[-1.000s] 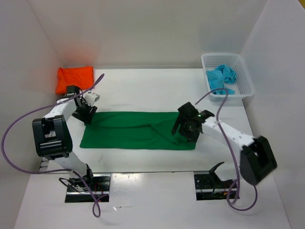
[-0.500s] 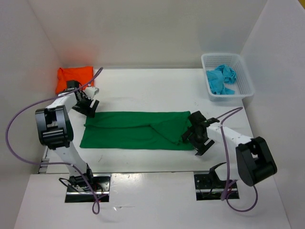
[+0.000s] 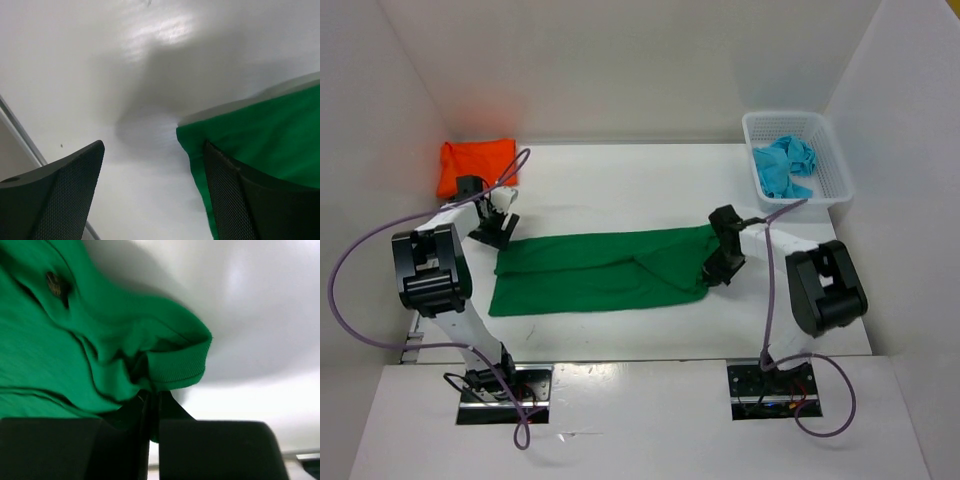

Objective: Fold and stack the t-shirts
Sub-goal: Rotate the tshirt 90 degrees

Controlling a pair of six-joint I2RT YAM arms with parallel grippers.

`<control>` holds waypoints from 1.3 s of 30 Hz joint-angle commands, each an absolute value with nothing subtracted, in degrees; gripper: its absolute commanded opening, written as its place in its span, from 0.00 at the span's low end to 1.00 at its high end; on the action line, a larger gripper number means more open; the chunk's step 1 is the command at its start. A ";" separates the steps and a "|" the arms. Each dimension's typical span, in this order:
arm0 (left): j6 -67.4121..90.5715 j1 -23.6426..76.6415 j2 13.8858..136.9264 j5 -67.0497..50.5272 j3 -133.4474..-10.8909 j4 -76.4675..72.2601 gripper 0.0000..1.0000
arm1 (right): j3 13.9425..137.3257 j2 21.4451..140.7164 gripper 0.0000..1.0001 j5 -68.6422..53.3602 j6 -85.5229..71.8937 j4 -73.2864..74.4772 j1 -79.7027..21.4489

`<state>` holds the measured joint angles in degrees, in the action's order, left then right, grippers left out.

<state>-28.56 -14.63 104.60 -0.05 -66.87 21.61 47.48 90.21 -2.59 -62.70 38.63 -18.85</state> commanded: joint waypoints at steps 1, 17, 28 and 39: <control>-28.66 -16.35 103.28 2.72 -63.81 27.58 0.87 | 56.31 99.18 0.00 3.34 -55.30 31.64 -15.74; -23.82 -17.75 99.83 -6.85 -71.02 39.73 0.97 | 140.08 150.99 0.77 11.87 -29.18 51.76 -18.02; -24.43 -9.32 104.49 -3.79 -64.97 37.62 0.95 | 163.46 162.76 0.77 10.03 -30.59 60.99 -18.54; -32.16 -1.59 106.71 -8.96 -58.10 43.85 0.32 | 179.19 170.59 0.00 -6.05 -28.13 47.07 -16.26</control>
